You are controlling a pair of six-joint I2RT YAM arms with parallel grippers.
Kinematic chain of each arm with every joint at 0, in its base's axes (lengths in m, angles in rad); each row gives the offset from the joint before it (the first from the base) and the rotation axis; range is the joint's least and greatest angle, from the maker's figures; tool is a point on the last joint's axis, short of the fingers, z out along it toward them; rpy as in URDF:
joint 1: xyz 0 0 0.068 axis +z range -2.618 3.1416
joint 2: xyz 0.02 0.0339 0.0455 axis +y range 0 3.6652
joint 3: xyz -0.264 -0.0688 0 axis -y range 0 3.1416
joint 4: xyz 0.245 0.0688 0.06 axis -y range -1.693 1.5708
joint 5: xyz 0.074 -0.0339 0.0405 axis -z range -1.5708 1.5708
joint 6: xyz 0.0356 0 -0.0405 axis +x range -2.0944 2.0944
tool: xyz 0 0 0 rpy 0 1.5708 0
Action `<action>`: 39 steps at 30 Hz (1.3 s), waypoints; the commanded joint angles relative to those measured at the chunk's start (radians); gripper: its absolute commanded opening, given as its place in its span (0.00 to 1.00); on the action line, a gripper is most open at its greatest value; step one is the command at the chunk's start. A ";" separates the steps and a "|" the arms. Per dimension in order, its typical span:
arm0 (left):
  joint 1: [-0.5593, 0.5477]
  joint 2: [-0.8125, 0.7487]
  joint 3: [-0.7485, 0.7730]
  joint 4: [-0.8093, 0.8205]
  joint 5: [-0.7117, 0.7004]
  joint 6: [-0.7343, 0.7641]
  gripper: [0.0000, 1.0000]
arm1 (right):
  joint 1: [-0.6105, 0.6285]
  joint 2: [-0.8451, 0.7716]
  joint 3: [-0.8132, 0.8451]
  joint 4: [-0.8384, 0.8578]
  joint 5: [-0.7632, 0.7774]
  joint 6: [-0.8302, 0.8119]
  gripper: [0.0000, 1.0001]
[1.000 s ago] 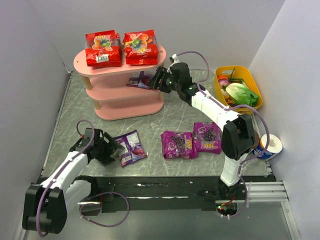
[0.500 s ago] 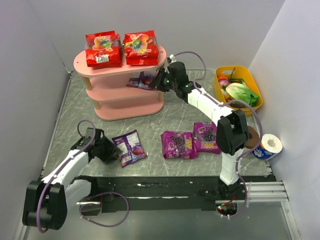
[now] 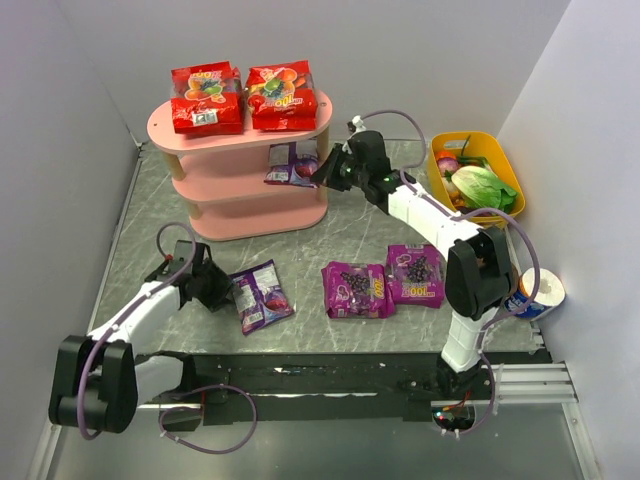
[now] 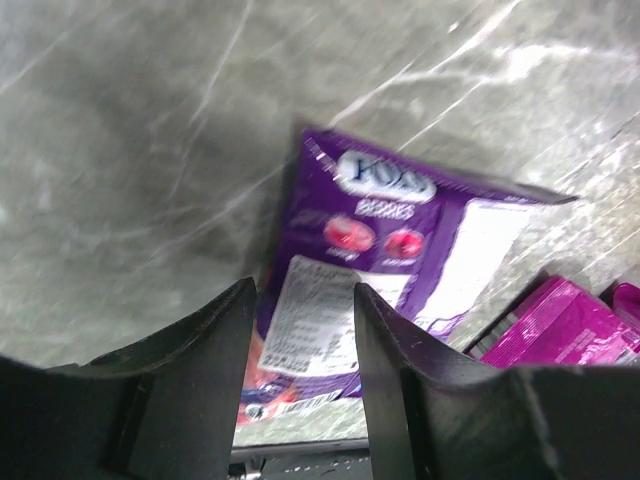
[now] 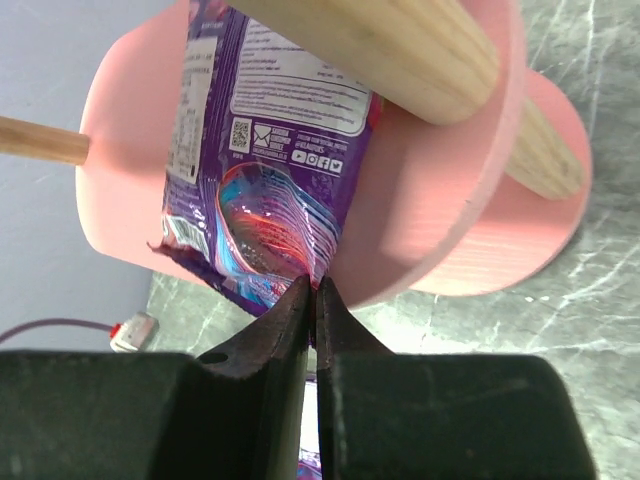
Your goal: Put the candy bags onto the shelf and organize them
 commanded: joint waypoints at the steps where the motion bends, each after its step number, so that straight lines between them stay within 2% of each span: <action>1: -0.004 0.037 0.059 0.063 -0.030 0.050 0.50 | -0.020 -0.064 -0.017 -0.032 0.031 -0.040 0.12; 4: -0.004 0.074 0.087 0.089 -0.042 0.073 0.49 | -0.022 -0.070 -0.014 -0.043 0.032 -0.041 0.18; 5: -0.004 0.091 0.100 0.095 -0.041 0.078 0.49 | -0.023 -0.070 -0.016 -0.046 0.031 -0.043 0.30; 7: -0.004 0.108 0.116 0.118 -0.039 0.091 0.49 | -0.025 -0.081 -0.020 -0.044 0.026 -0.044 0.42; 8: -0.004 0.121 0.130 0.122 -0.039 0.096 0.49 | -0.023 -0.085 -0.025 -0.044 0.023 -0.044 0.53; 11: -0.004 0.146 0.151 0.158 -0.050 0.108 0.50 | -0.025 -0.116 -0.043 -0.041 0.015 -0.043 0.68; 12: -0.002 0.157 0.159 0.168 -0.045 0.113 0.50 | -0.023 -0.139 -0.051 -0.041 0.014 -0.040 0.70; 17: -0.004 0.239 0.203 0.256 -0.016 0.133 0.50 | -0.023 -0.212 -0.106 -0.064 0.005 -0.026 0.76; 22: -0.004 0.301 0.240 0.313 0.039 0.156 0.49 | -0.022 -0.321 -0.180 -0.104 0.006 -0.004 0.77; 26: -0.004 0.293 0.243 0.343 0.050 0.168 0.50 | -0.022 -0.406 -0.258 -0.146 0.018 -0.009 0.77; 32: -0.005 0.326 0.259 0.423 0.111 0.151 0.50 | 0.004 -0.479 -0.401 -0.130 -0.006 -0.009 0.77; 36: -0.008 0.321 0.289 0.380 0.107 0.156 0.50 | 0.055 -0.481 -0.456 -0.115 -0.009 -0.009 0.78; 39: -0.008 0.254 0.291 0.278 0.064 0.171 0.53 | 0.108 -0.466 -0.487 -0.089 -0.005 -0.007 0.79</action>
